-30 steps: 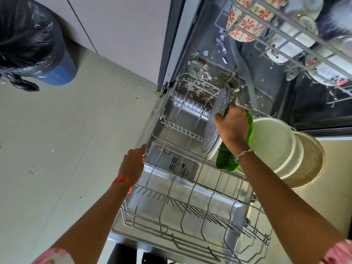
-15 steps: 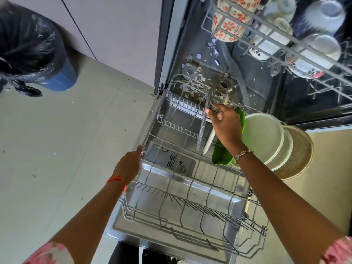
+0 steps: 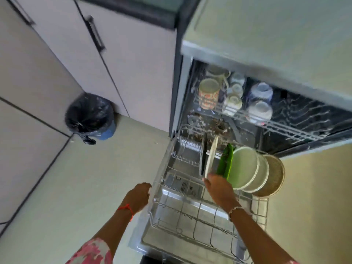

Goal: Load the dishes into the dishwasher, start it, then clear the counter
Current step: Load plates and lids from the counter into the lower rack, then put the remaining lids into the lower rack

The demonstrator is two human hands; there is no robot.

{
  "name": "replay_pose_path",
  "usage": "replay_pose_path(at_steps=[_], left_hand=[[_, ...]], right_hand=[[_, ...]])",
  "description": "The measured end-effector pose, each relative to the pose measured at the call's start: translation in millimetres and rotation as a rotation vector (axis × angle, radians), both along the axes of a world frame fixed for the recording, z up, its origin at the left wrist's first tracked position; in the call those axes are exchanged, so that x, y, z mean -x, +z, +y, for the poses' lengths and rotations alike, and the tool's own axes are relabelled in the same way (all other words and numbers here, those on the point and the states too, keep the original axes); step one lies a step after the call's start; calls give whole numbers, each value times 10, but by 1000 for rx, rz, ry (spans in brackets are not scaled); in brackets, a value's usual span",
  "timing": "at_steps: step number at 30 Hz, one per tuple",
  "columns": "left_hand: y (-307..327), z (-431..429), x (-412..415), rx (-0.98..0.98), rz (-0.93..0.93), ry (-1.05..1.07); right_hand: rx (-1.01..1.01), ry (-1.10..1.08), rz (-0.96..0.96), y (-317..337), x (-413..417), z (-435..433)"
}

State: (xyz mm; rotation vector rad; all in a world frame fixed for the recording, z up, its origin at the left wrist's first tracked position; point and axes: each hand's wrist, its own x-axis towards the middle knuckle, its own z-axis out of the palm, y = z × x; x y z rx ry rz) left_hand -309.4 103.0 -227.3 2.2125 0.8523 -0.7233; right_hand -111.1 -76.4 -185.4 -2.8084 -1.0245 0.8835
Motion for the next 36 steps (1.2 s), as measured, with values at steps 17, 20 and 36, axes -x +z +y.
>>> replay_pose_path(at_steps=[17,20,36], left_hand=[[2119,1740,1439,-186,-134,135],[2332,2400,1748,-230,-189,147],[3120,4924,688,-353,-581,189]], right_hand=[[-77,329,37,1626,1744,2161],[-97,298,-13,1733,1883,2739],[-744,-202,-131,3048,810,5187]])
